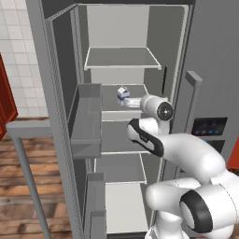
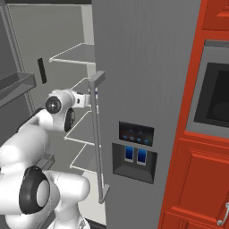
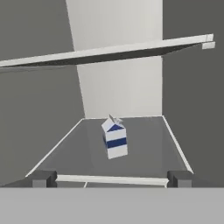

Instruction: Take a sugar cube from the saucer and place it inside the coffee. Then, grab milk from the fridge and place it next to the coffee on the counter to sweeten the coffee.

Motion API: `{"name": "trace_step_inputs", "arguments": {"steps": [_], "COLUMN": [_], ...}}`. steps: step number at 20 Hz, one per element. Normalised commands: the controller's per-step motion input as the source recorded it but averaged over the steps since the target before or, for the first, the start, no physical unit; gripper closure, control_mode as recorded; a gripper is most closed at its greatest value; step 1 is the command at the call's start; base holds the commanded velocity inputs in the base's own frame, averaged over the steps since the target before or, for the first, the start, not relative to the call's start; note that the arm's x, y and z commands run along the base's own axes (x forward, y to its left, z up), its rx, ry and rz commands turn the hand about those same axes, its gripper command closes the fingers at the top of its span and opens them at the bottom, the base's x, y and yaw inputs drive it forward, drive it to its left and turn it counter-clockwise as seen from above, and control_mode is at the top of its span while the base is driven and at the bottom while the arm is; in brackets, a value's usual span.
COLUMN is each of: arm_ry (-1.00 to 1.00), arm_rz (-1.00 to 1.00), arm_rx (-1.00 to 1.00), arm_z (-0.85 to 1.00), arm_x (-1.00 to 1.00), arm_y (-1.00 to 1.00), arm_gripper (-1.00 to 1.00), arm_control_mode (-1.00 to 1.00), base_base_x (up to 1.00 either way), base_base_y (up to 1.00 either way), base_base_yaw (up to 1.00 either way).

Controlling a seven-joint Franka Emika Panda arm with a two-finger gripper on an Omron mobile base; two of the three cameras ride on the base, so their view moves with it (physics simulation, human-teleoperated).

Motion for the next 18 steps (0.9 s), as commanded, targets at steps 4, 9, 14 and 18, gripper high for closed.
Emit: {"name": "trace_step_inputs", "arguments": {"steps": [4, 9, 14, 18], "arm_ry": [0.0, 0.0, 0.0, 0.0], "arm_rz": [0.0, 0.0, -0.09, -0.05], "arm_rx": [-0.14, -0.09, -0.06, 0.0], "arm_z": [-0.2, -0.1, 0.0, 0.0], "arm_x": [0.17, 0.33, 0.43, 0.43], "arm_y": [0.0, 0.16, 0.49, 0.16], "arm_gripper": [-1.0, -1.0, -1.0, -1.0], "arm_control_mode": [-1.0, -1.0, -1.0, -1.0], "base_base_x": [0.0, 0.0, 0.0, 0.0], "base_base_y": [0.0, 0.0, 0.0, 0.0], "base_base_yaw": [0.0, 0.0, 0.0, 0.0]}}
